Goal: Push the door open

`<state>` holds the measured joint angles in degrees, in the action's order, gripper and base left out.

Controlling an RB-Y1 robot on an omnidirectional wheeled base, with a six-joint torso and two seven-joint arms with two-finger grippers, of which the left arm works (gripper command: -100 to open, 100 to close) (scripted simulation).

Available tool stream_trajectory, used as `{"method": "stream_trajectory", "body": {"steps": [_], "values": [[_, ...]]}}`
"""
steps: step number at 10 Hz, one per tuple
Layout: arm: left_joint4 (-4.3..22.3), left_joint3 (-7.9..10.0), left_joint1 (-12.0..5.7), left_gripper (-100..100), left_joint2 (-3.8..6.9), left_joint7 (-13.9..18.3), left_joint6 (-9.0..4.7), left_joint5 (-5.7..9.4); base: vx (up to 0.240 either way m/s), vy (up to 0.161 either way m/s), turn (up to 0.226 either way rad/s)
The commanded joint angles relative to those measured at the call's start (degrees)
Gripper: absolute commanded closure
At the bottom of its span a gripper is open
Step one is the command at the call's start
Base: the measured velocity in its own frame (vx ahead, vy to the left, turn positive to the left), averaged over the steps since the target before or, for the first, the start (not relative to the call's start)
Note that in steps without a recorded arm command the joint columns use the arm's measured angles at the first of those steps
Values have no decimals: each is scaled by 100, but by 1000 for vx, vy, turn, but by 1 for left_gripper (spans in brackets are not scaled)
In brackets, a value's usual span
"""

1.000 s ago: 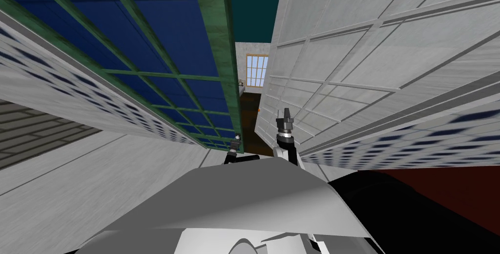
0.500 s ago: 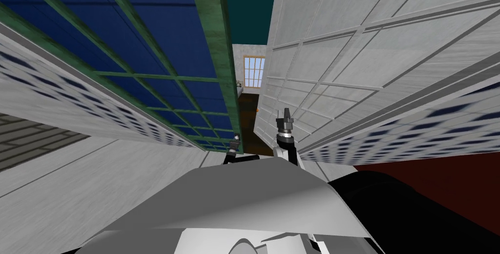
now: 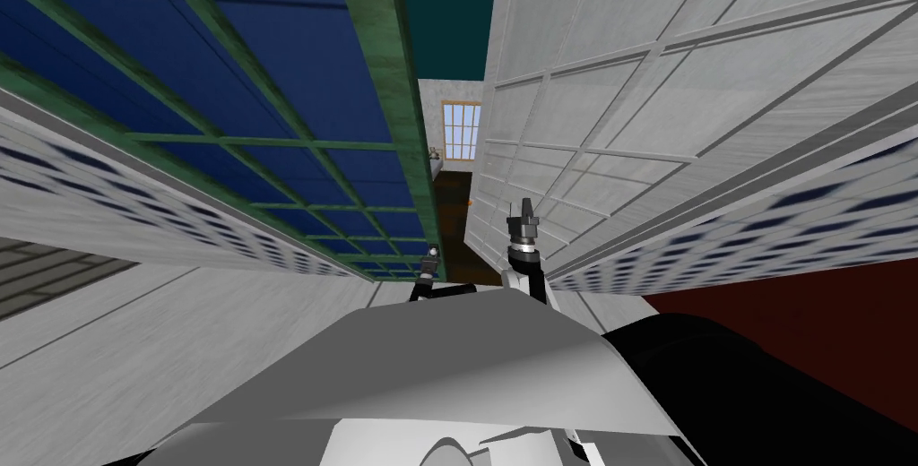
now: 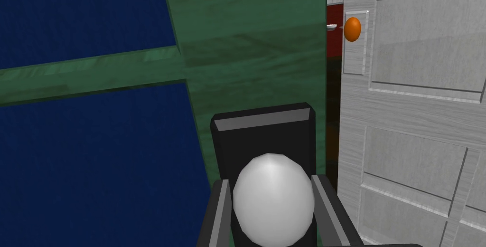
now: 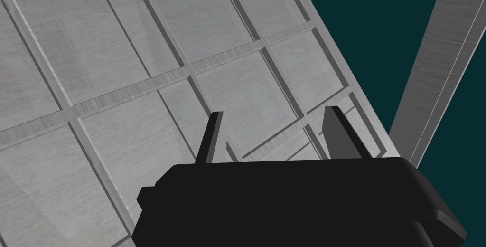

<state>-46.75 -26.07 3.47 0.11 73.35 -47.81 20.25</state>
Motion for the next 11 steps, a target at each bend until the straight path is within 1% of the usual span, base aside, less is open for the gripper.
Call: {"method": "stream_trajectory", "body": {"steps": [1, 3, 5, 6, 11], "values": [[20, 121, -91, 100, 137, -52, -154, 194, 54, 13, -76], [108, 131, -164, 100, 159, -132, -251, 406, 39, 28, -80], [108, 131, -164, 100, 159, -132, -251, 406, 22, -11, -15], [154, 136, -202, 100, 170, -174, -300, 516, 18, 7, -34], [154, 136, -202, 100, 170, -174, -300, 516, 6, 3, -11]]}}
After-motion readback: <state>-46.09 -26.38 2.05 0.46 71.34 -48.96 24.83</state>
